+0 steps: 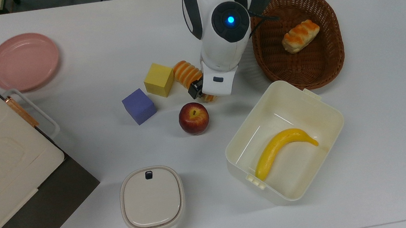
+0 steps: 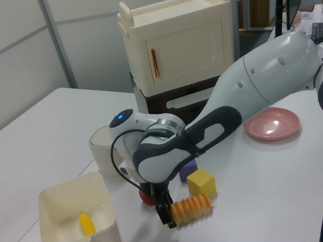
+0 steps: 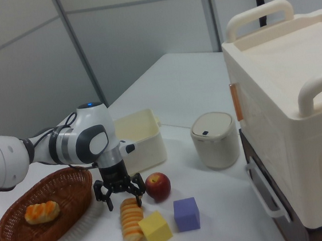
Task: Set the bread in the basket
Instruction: 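Close the gripper on the striped bread roll and lift it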
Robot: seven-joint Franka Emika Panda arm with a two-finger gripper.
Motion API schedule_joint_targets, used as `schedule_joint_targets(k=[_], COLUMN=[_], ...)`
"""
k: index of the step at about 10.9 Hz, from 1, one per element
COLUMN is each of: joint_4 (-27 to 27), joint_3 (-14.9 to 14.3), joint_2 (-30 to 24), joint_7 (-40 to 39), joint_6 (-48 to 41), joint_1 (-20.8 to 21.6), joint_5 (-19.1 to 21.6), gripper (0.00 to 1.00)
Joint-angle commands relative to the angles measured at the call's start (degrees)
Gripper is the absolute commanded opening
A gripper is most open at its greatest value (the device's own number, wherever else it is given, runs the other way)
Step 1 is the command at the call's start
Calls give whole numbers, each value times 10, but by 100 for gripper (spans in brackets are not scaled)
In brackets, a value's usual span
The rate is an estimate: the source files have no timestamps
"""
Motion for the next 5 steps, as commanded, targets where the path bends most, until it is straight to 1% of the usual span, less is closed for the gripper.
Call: schedule_joint_targets(k=[1, 2, 3, 4, 5], joint_4=[-23, -23, -21, -19, -18], joint_3=[0, 0, 0, 0, 0], joint_2=[-1, -3, -4, -6, -11], joint_7=[-7, -7, -6, -5, -3], joint_6=[17, 17, 17, 16, 13], joint_1=[-2, -2, -2, -2, -2], joint_5=[-27, -29, -30, -30, -30], gripper=[70, 47, 32, 27, 26])
